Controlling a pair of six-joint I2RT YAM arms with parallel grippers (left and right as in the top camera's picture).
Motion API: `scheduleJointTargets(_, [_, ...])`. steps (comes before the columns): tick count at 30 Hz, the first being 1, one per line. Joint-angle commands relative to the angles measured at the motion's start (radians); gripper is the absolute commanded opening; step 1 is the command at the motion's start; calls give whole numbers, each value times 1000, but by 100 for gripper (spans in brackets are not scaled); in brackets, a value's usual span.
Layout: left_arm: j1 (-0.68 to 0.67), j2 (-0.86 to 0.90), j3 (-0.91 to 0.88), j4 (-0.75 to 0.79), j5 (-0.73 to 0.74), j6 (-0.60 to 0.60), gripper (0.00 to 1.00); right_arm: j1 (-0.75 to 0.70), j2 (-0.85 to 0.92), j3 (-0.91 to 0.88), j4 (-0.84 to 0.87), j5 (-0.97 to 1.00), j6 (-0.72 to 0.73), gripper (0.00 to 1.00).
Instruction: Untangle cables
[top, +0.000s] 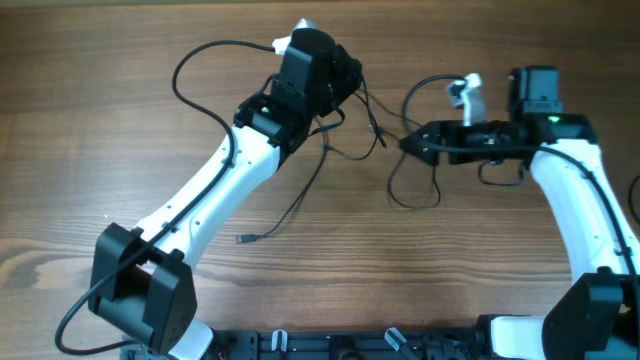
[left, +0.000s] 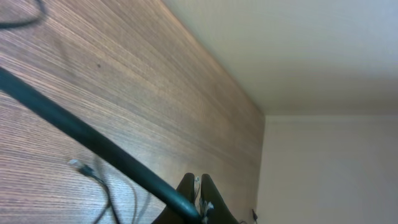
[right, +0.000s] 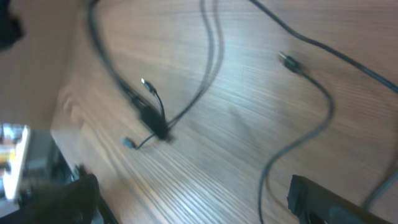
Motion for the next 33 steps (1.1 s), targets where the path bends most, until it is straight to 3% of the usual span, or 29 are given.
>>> scheduleJointTargets(1, [19,-61,5,-5,33,-7,4,88,13,15,71,-24,-93,99])
scheduleJointTargets(4, [19,-75,5,-11,52,89,4,118,13,15,153,132,50,100])
scheduleJointTargets(5, [26,-88,5,-11,117,244,4,114,13,15,199,265,230,100])
scheduleJointTargets(7, [39,-102,5,-18,224,404,4,99,13,15,214,384,420,100])
scheduleJointTargets(8, [45,-108,5,-19,290,484,4,89,13,15,209,460,603,100])
scheduleJointTargets(11, [51,-110,5,-21,504,702,4,88,13,15,213,455,916,100])
scheduleJointTargets(13, [51,-110,5,-21,595,769,4,100,13,15,212,404,1076,100])
scheduleJointTargets(16, [51,-110,5,-22,619,774,4,122,13,15,225,370,1217,99])
scheduleJointTargets(19, [51,-111,5,-13,647,766,4,158,13,15,262,365,1331,93])
scheduleJointTargets(24, [66,-133,5,1,678,758,4,188,23,15,301,428,1342,93])
scheduleJointTargets(28, [169,-206,5,-3,677,759,4,188,58,15,281,572,1060,99])
scheduleJointTargets(33, [363,-249,5,-160,585,759,4,192,117,15,243,493,650,100])
